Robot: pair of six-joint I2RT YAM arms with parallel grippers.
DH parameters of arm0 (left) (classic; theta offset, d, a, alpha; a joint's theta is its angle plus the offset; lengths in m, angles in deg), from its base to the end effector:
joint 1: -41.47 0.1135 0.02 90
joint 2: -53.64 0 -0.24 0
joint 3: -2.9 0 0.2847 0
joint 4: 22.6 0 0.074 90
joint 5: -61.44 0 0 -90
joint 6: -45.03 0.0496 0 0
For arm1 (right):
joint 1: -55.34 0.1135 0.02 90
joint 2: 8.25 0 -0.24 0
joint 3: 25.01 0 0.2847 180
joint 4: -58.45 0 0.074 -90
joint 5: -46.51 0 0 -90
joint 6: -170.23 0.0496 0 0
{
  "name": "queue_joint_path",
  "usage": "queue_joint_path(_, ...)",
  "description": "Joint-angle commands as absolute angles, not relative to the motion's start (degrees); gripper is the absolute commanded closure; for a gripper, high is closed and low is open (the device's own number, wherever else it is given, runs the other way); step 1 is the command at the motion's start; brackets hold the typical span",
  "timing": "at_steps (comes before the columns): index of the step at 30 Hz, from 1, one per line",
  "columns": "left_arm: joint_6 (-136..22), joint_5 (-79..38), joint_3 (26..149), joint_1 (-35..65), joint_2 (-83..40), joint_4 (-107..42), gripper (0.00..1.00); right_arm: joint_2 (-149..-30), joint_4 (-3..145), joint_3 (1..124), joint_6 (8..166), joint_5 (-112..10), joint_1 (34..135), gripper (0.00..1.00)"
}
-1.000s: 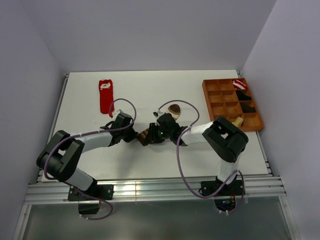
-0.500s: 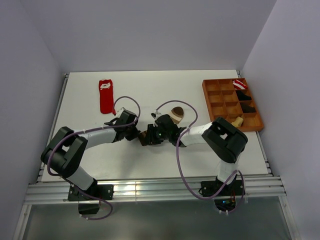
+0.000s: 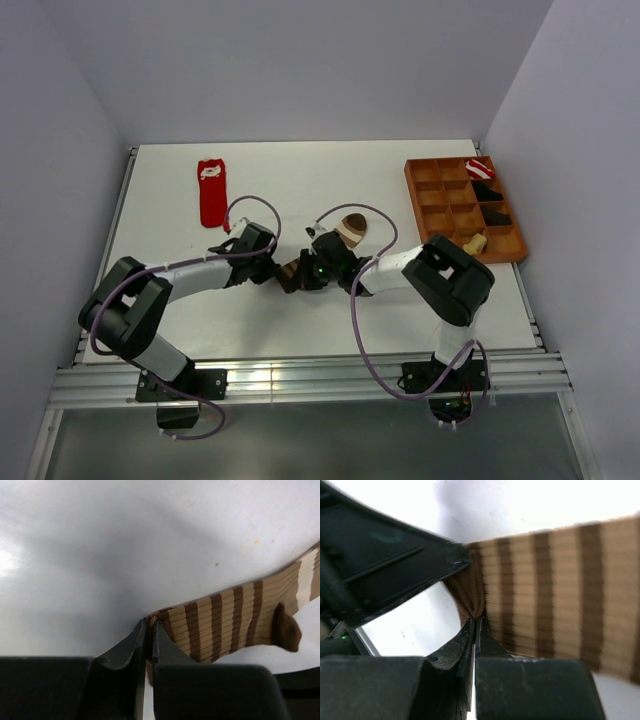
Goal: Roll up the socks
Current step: Roll the sock at the center of the board.
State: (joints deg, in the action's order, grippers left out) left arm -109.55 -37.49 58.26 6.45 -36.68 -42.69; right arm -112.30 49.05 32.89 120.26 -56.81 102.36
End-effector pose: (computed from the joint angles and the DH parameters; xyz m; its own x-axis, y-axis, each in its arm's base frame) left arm 0.2707 -0.1803 0.0895 -0.7344 -0.5749 -0.3608 -0.3942 0.7940 -0.4628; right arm 0.2462 0.2810 0.0679 -0.8512 0.0047 -0.5249 -0.3791 0.6861 0.6209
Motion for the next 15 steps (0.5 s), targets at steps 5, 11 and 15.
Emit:
queue_joint_path(5,-112.29,-40.34,51.1,5.97,-26.53,-44.62,0.6,-113.27,41.01,25.31,127.25,-63.59,97.62,1.0)
queue_joint_path(11,-112.74,-39.02,42.23,5.97,-14.94,-33.56,0.41,-115.91,37.39,24.69,129.89,-68.18,95.86,1.0)
queue_joint_path(15,-111.59,-37.26,35.73,5.97,-12.02,-26.6,0.44,-116.88,36.69,24.95,131.03,-70.38,95.42,1.0)
